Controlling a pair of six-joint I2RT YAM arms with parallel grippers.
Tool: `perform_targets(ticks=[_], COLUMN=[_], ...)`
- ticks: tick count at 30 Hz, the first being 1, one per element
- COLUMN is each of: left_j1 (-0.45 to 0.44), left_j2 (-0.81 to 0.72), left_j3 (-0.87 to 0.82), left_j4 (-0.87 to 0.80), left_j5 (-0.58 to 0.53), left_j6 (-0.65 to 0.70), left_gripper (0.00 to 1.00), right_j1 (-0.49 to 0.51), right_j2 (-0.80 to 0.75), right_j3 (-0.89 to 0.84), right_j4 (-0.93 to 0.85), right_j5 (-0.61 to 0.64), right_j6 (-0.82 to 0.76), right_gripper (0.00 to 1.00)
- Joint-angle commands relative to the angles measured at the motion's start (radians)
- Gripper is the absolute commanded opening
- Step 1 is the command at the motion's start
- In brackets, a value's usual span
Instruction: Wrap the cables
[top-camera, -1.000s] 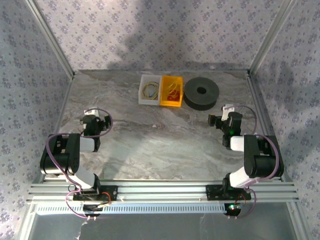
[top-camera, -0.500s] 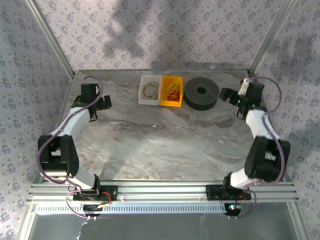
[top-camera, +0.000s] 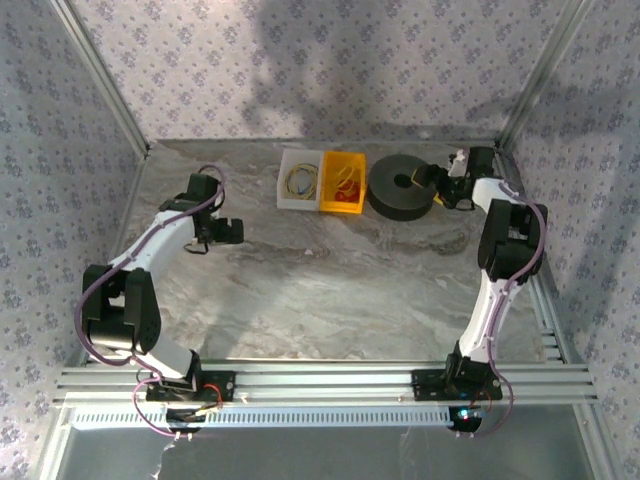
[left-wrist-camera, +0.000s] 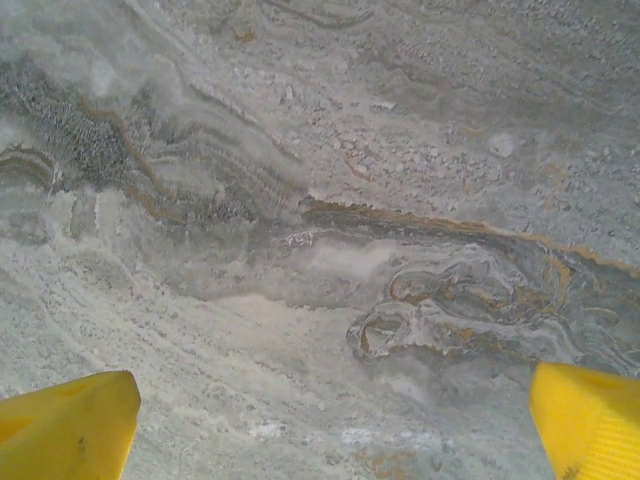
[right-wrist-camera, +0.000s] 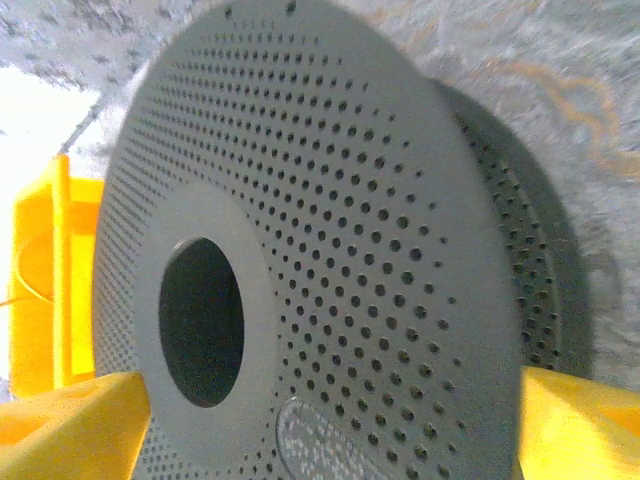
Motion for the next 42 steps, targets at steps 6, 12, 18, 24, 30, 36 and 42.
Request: perform_targets(ticks=[6, 12, 18, 24, 30, 36, 42], left_j1=[0.001, 0.001, 0.001, 0.000, 0.000, 0.000, 0.000], left_j2=[-0.032, -0.036, -0.043, -0.062, -0.078, -0.096, -0.123], left_j3=[0.039, 0.032, 0.035, 0.021, 0.012, 0.006, -0.026], left_j4=[-0.062, -0.058, -0.060, -0.054, -0.062, -0.060, -0.037], left_j5=[-0.015, -0.014, -0.018, -0.010, -0.012, -0.008, -0.006], left_j6=[0.003, 0.005, 0.005, 0.003, 0.019, 0.029, 0.027], left_gripper=[1.00, 1.00, 1.00, 1.00, 1.00, 1.00, 1.00], right_j1=[-0.001, -0.032, -0.039, 0.044, 0.258, 0.478, 0.485], right_j2=[-0.019, -0.142, -0.400, -0.666, -0.799, -0.687, -0.402], right_j3=[-0.018, -0.087, -0.129, -0.245, -0.389, -0.385, -0.241], right_j4=[0.046, 0.002, -0.197, -0.293, -0.270, -0.335, -0.555], right_j5=[0.015, 0.057, 0.079, -0.009, -0.156, -0.218, -0.201], right_j6=[0.078, 0.053, -0.057, -0.054, -0.019, -0.150, -0.419], right_gripper=[0.35, 0.00, 0.00, 0.00, 0.00, 0.00, 0.00])
